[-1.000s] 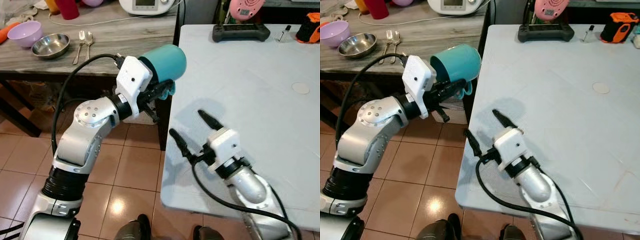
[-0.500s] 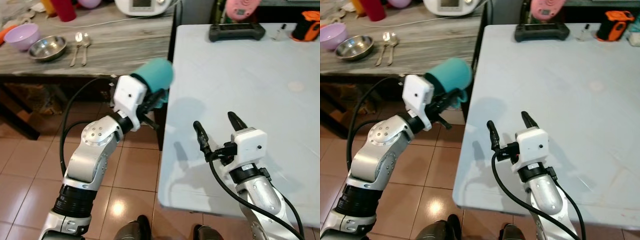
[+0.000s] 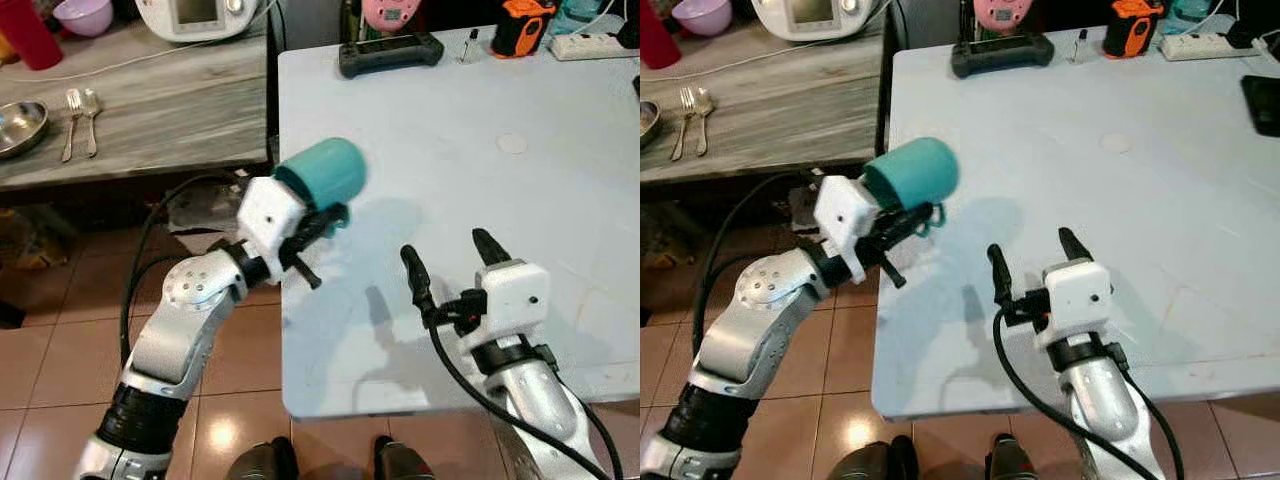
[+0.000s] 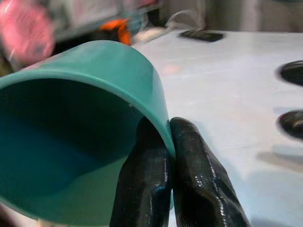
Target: Setting the table
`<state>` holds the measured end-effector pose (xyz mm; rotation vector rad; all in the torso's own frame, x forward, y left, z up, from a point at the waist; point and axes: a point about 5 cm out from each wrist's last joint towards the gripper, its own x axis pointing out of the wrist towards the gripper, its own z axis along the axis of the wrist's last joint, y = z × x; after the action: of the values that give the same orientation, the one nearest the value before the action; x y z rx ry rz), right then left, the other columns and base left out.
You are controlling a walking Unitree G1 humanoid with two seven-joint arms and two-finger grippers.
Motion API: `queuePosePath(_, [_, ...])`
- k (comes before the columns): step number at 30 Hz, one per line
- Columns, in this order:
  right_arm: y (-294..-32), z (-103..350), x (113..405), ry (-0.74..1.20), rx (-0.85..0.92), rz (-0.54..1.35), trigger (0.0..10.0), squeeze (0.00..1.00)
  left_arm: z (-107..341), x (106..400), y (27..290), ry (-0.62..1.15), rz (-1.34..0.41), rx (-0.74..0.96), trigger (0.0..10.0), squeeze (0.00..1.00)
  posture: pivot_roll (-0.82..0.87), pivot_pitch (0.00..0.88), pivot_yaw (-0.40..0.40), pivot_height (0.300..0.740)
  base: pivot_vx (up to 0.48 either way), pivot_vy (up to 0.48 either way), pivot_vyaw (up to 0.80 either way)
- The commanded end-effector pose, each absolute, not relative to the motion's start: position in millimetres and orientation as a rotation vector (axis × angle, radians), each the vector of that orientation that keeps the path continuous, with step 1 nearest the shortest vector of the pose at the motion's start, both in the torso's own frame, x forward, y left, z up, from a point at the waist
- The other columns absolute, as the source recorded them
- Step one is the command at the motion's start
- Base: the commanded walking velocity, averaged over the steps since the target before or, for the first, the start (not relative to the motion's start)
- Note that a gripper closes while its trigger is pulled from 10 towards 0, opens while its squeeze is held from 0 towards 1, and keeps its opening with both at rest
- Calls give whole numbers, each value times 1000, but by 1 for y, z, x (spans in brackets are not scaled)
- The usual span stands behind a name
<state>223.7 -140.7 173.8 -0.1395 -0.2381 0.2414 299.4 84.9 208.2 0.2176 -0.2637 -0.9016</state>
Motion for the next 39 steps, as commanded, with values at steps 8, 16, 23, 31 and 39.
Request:
queuePosePath(8, [-133,180,219,-271,-164,294,10000,0,233,294,60,-494,-1043,580,10000,0,-229,191,102,740,0,0,0])
queuePosePath(16, [-129,180,222,-273,-173,317,10000,0,225,287,50,-557,-1148,790,10000,0,-213,186,101,740,0,0,0])
queuePosePath(23, [-130,177,222,-289,-193,297,10000,0,219,306,56,-526,-984,726,10000,0,-205,186,105,740,0,0,0])
queuePosePath(31, [-133,163,222,-243,-232,284,10000,0,219,313,56,-445,-910,529,10000,0,-207,188,107,740,0,0,0])
queuePosePath(39, [-140,154,233,-246,-450,283,10000,0,222,315,52,-273,-974,257,10000,0,-199,192,111,740,0,0,0])
